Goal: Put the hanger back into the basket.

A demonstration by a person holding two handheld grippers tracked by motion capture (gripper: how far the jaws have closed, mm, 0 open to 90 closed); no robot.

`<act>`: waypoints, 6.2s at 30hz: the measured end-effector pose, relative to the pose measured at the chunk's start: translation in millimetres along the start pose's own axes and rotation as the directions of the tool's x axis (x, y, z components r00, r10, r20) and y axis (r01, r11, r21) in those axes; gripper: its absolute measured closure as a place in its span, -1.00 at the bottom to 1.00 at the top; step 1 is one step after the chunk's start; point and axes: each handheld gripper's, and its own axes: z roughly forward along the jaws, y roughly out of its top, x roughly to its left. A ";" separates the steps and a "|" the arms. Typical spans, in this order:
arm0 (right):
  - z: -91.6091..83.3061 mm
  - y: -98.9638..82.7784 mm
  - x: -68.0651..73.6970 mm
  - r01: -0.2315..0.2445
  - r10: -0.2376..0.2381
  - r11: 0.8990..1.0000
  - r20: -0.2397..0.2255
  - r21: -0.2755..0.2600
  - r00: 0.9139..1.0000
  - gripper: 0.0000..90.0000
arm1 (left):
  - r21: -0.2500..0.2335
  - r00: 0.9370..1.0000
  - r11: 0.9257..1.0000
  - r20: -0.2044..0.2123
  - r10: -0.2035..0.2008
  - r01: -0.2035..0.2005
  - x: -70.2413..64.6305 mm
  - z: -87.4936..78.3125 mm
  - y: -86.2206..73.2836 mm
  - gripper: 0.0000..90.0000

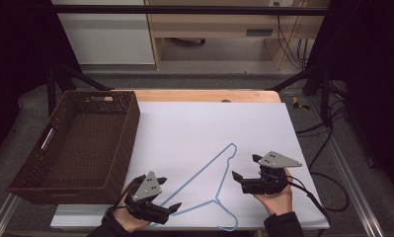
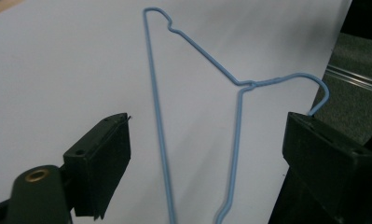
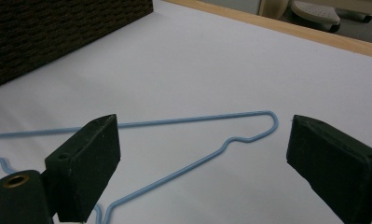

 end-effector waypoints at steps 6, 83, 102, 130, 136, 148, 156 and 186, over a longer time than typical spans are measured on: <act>-3.6 -3.8 -1.7 -0.010 0.010 1.000 0.000 -0.002 1.000 -0.77 | 0.054 0.998 0.997 0.039 0.046 -0.048 -9.8 17.1 8.3 -0.63; -2.1 -10.2 -3.5 -0.020 0.020 1.000 -0.008 0.012 1.000 -0.77 | 0.341 0.987 0.928 0.111 0.116 -0.147 -30.7 94.8 8.0 0.93; -1.0 -10.9 -2.7 -0.023 0.023 1.000 -0.038 -0.001 0.999 -0.75 | 0.218 0.996 0.973 0.066 0.059 -0.072 -15.0 63.4 21.9 0.93; 14.8 -14.9 10.4 -0.014 0.013 1.000 -0.165 -0.006 0.986 -0.65 | 0.106 1.000 0.994 -0.005 -0.014 0.014 2.8 36.2 31.2 0.94; 19.3 -11.1 20.3 0.002 -0.003 1.000 -0.200 -0.005 0.980 -0.58 | 0.117 1.000 0.993 -0.005 -0.010 0.011 2.2 38.4 30.2 0.94; 34.2 -1.1 38.2 0.022 -0.025 1.000 -0.259 -0.013 0.965 -0.13 | 0.134 1.000 0.991 -0.005 -0.003 0.004 1.2 41.9 28.5 0.94; 39.0 0.0 37.3 0.010 -0.012 1.000 -0.276 -0.011 0.961 0.37 | 0.147 1.000 0.989 -0.001 -0.003 0.003 0.6 44.4 27.3 0.94; 41.2 1.4 44.7 0.015 -0.007 0.999 -0.277 0.029 0.961 0.89 | 0.205 0.998 0.978 0.029 -0.058 0.051 2.8 64.4 27.1 0.57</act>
